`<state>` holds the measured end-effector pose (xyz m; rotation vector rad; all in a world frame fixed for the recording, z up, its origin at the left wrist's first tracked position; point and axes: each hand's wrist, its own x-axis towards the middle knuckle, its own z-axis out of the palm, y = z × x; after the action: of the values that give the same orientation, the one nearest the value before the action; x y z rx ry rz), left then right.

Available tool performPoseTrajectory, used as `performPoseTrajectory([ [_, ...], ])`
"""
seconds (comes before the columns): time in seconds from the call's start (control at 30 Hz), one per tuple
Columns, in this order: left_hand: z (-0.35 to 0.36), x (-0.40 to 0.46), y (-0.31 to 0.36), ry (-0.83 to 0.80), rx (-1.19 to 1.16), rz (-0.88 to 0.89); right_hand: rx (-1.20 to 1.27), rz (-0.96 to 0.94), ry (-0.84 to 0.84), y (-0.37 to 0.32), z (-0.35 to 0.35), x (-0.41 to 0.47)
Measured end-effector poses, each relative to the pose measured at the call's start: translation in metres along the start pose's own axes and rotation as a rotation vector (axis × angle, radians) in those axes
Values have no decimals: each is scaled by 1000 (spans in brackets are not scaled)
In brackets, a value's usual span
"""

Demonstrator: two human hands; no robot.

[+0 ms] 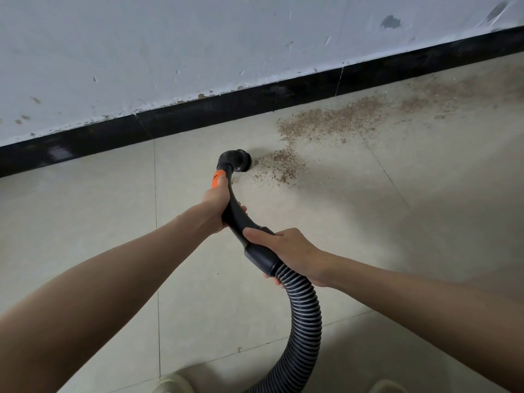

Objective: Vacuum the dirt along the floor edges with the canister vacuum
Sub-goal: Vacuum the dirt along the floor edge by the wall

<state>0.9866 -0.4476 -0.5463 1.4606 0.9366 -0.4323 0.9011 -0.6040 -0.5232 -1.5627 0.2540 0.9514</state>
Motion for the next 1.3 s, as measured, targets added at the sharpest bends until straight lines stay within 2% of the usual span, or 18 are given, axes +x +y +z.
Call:
performPoseTrajectory([
  [0.77,96,11,7,-71,68,81,125,-40,135,28,-68,5],
  [1.07,54,22,28,48,73,97,37,-38,26,-7,-48,29],
  [1.3,-6,13,6,158,-76,51,-98,-13,-97,-13,-13,32],
])
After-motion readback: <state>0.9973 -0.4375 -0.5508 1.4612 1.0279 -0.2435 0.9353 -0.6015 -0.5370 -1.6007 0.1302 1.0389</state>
